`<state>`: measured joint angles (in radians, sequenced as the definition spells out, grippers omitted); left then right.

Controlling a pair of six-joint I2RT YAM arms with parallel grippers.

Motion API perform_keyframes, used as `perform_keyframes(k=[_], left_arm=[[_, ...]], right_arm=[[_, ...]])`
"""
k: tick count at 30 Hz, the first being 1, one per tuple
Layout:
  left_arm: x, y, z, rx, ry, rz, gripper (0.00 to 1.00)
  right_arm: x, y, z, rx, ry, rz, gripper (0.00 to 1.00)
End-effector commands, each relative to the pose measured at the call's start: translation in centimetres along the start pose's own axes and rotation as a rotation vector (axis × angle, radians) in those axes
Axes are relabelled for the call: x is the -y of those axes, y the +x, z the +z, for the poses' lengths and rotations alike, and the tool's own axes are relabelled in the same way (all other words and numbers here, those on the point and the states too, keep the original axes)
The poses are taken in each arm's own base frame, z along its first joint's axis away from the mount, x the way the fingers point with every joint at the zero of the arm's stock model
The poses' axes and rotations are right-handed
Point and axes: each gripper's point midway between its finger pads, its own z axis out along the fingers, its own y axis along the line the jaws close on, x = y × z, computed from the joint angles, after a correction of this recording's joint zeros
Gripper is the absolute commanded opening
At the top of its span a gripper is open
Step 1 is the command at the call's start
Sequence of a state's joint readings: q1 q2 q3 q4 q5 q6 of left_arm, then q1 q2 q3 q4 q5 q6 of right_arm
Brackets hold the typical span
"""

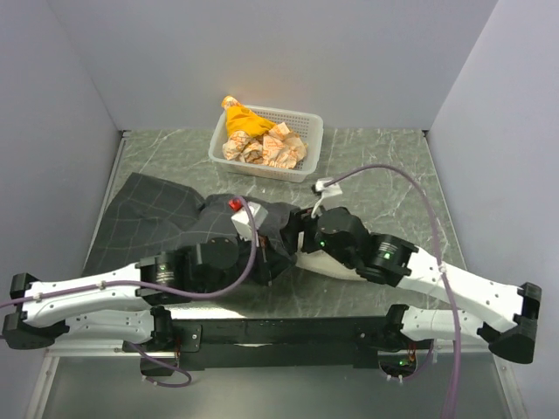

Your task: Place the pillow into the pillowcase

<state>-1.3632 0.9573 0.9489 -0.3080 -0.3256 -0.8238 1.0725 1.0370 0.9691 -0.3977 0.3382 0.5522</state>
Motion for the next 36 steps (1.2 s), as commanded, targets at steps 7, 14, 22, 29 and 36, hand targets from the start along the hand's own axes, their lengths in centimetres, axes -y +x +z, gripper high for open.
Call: perform_keyframes(k=[7, 14, 22, 29, 36], left_arm=[[8.5, -15.9, -7.4, 0.353, 0.113, 0.025, 0.02], [7.4, -15.7, -4.4, 0.284, 0.042, 0.039, 0.05], [-0.8, -14.9, 6.0, 0.124, 0.005, -0.041, 0.07], [-5.1, -18.1, 10.2, 0.099, -0.133, -0.024, 0.72], [-11.4, -13.8, 7.2, 0.112, -0.417, -0.047, 0.85]], right_arm=[[3.0, -10.7, -7.5, 0.323, 0.152, 0.034, 0.93], [5.3, -10.1, -8.1, 0.349, 0.211, 0.050, 1.00], [8.8, -5.3, -0.6, 0.218, 0.261, 0.061, 1.00], [11.2, -8.3, -1.5, 0.211, 0.375, 0.063, 1.00], [13.8, -3.1, -1.8, 0.114, 0.406, 0.117, 1.00]])
